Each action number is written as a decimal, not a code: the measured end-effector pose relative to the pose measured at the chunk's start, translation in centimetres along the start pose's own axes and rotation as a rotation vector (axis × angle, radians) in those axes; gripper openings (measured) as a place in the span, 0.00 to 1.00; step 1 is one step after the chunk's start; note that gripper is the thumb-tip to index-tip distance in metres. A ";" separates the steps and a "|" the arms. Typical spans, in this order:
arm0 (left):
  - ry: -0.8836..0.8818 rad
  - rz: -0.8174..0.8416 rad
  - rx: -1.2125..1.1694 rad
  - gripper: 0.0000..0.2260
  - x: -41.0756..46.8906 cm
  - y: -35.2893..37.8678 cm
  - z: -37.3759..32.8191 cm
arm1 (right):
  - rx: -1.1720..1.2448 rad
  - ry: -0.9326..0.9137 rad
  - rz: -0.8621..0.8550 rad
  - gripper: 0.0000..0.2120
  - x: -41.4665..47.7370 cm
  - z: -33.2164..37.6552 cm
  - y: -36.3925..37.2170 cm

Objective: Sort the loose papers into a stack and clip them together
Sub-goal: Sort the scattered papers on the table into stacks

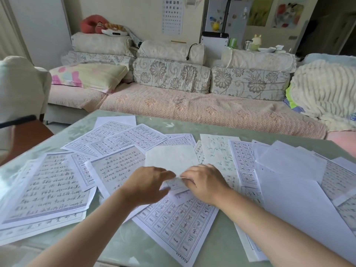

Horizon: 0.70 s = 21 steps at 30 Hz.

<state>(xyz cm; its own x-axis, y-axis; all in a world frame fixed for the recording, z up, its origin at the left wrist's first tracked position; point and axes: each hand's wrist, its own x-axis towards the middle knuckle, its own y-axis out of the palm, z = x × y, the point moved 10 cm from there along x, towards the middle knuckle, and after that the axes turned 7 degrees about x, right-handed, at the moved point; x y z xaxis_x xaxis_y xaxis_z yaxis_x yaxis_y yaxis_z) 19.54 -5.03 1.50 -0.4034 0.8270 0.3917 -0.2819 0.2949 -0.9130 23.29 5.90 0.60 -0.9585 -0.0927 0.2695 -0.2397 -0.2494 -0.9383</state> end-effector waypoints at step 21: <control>-0.605 0.257 -0.494 0.20 -7.3 2.3 13.7 | 0.807 0.908 0.065 0.10 -0.8 -5.6 4.0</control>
<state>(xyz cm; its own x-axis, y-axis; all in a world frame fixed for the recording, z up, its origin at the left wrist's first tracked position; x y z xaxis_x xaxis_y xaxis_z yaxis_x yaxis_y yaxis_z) 9.90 -16.96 -1.85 -0.8425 0.5379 0.0287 0.2416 0.4250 -0.8724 22.25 10.33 -4.59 -0.8020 0.5003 -0.3262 -0.3322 -0.8276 -0.4525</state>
